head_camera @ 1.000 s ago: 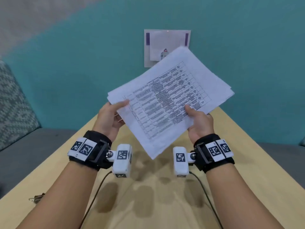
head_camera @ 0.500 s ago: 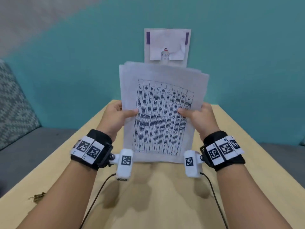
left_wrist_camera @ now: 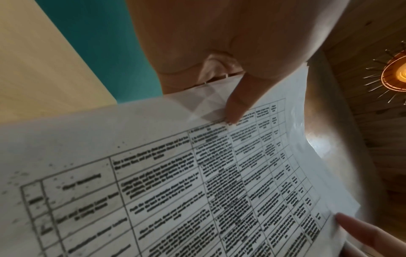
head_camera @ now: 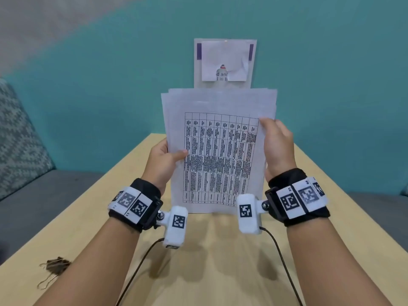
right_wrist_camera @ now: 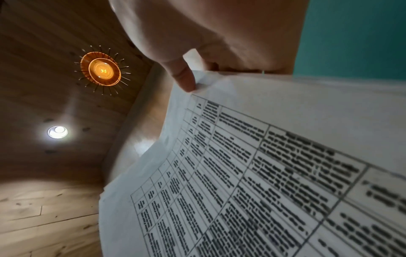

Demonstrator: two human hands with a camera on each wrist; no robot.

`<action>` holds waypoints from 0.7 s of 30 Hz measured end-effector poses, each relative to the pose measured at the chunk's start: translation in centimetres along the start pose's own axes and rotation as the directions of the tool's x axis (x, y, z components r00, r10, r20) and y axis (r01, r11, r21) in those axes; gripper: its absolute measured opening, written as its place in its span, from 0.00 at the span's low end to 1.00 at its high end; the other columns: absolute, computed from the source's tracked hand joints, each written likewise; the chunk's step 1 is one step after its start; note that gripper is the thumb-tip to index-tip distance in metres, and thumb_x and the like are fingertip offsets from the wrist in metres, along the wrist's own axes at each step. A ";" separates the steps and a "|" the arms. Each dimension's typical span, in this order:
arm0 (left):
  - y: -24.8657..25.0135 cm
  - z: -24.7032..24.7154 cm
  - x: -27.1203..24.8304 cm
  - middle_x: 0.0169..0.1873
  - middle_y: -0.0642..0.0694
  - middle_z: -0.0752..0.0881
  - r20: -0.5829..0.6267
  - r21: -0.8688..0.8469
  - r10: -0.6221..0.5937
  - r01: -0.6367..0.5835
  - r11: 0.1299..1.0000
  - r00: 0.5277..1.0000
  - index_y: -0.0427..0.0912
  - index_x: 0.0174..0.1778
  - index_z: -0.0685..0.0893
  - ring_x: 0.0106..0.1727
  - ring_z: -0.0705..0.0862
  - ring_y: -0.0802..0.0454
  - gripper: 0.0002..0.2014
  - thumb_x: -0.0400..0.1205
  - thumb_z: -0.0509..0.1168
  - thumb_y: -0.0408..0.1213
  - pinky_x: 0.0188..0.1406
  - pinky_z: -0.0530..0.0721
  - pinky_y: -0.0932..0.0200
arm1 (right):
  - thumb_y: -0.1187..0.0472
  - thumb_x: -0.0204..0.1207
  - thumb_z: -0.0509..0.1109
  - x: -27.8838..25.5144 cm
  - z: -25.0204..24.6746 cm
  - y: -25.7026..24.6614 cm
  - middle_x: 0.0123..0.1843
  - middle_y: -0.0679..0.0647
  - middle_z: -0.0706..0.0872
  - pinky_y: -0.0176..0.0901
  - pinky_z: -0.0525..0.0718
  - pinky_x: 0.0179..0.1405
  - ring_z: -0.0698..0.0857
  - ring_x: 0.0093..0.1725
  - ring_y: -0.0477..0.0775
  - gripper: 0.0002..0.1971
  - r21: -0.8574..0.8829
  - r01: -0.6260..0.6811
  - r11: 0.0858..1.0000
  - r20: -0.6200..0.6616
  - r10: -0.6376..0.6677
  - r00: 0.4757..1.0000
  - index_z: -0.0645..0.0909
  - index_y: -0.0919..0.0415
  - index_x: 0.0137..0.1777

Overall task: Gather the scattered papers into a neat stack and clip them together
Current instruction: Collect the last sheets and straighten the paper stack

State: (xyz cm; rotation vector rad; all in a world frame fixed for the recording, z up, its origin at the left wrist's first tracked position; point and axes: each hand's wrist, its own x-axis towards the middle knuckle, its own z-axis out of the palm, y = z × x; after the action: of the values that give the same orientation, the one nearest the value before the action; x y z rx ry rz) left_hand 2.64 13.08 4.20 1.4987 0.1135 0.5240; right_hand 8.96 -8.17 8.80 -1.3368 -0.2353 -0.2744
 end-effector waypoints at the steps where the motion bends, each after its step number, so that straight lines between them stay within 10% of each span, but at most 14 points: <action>1: 0.0 0.0 -0.1 0.58 0.45 0.93 0.002 0.002 -0.001 0.001 1.000 1.000 0.46 0.58 0.88 0.60 0.91 0.42 0.16 0.85 0.65 0.21 0.65 0.87 0.41 | 0.49 0.80 0.67 0.1 -0.1 -0.1 0.52 0.53 0.88 0.49 0.80 0.62 0.81 0.50 0.47 0.14 -0.005 0.020 1.000 -0.009 -0.020 1.000 0.81 0.62 0.49; 7: 0.2 0.3 -0.4 0.60 0.47 0.92 0.015 -0.004 -0.001 0.001 1.000 1.000 0.48 0.60 0.87 0.61 0.90 0.44 0.17 0.86 0.64 0.21 0.69 0.85 0.41 | 0.44 0.86 0.61 0.0 -0.1 -0.8 0.68 0.53 0.86 0.45 0.76 0.70 0.81 0.70 0.55 0.25 0.040 0.033 0.999 0.033 -0.034 0.999 0.79 0.69 0.62; 10: 0.3 0.2 -0.5 0.60 0.47 0.92 0.014 -0.015 -0.009 0.009 1.000 1.000 0.47 0.61 0.87 0.61 0.91 0.44 0.17 0.86 0.64 0.21 0.69 0.85 0.41 | 0.48 0.78 0.62 -0.6 0.3 -1.2 0.52 0.56 0.84 0.51 0.76 0.58 0.80 0.49 0.53 0.20 0.036 0.081 0.996 0.013 -0.082 0.997 0.75 0.68 0.53; 14: 0.2 0.1 -0.2 0.60 0.44 0.93 0.010 -0.010 -0.020 0.020 1.000 1.000 0.44 0.64 0.87 0.62 0.91 0.42 0.17 0.85 0.65 0.21 0.69 0.85 0.39 | 0.49 0.77 0.65 -0.8 0.4 -1.7 0.48 0.54 0.84 0.55 0.82 0.57 0.83 0.49 0.56 0.04 0.032 0.171 0.985 -0.050 -0.170 0.984 0.80 0.45 0.46; 21: 0.1 0.1 0.2 0.59 0.45 0.93 0.015 -0.010 -0.035 0.035 0.999 0.999 0.46 0.60 0.88 0.59 0.91 0.44 0.16 0.85 0.65 0.21 0.64 0.87 0.43 | 0.62 0.82 0.70 -0.8 -0.1 -1.9 0.40 0.50 0.84 0.34 0.79 0.37 0.78 0.34 0.44 0.07 -0.064 0.410 0.910 -0.100 -0.414 0.905 0.78 0.49 0.44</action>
State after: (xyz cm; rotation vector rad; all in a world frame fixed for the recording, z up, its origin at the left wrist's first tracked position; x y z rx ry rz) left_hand 2.77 13.07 4.37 1.4878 0.1247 0.4842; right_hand 7.64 -8.66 10.25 -1.2993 -0.4216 -0.7134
